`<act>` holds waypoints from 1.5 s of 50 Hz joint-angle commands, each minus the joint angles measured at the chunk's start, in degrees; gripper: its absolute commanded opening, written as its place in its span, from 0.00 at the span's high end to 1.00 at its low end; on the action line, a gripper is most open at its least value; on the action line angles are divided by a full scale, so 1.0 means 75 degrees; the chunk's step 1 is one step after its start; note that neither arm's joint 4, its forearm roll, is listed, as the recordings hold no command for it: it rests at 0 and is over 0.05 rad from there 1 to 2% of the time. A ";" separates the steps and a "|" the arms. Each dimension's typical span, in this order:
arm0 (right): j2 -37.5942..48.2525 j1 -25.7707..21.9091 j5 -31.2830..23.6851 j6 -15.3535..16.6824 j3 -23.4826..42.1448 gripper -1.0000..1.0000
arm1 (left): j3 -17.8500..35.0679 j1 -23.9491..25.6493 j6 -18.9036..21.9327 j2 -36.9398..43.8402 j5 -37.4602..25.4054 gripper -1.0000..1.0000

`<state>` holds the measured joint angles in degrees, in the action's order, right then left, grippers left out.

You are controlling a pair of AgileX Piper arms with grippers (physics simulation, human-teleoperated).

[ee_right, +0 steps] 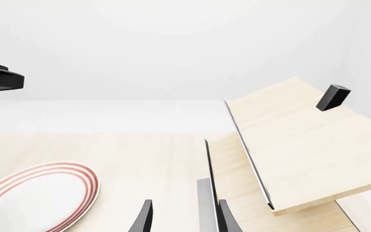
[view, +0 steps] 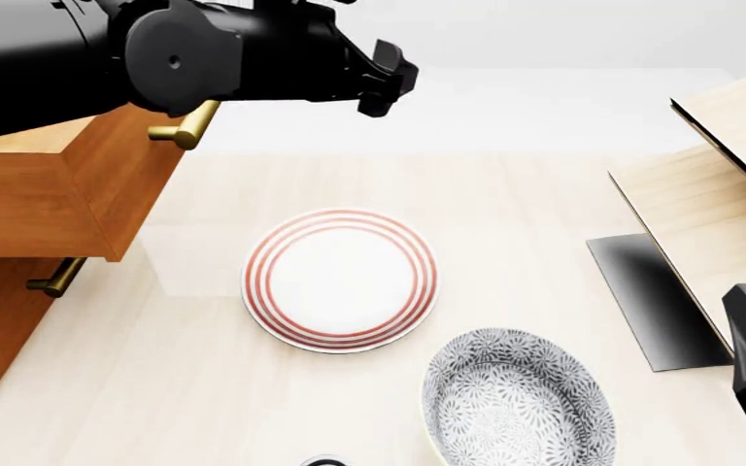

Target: Close the top drawer of the cabinet.

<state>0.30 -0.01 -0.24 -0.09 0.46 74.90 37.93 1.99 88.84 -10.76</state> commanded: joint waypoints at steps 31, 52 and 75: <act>0.0000 0.0000 0.0000 0.0000 0.0000 0.00 | -0.0569 -0.1531 -0.0057 0.0089 -0.0313 0.00; 0.0001 -0.0001 -0.0001 -0.0001 0.0000 0.00 | -0.0812 -0.2156 0.0044 -0.0181 -0.0251 0.00; 0.0000 0.0003 0.0000 0.0001 0.0000 0.00 | -0.1228 -0.2942 0.0231 -0.0410 -0.0088 0.00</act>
<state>0.30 -0.01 -0.24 -0.09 0.46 67.17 18.65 3.65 86.14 -11.82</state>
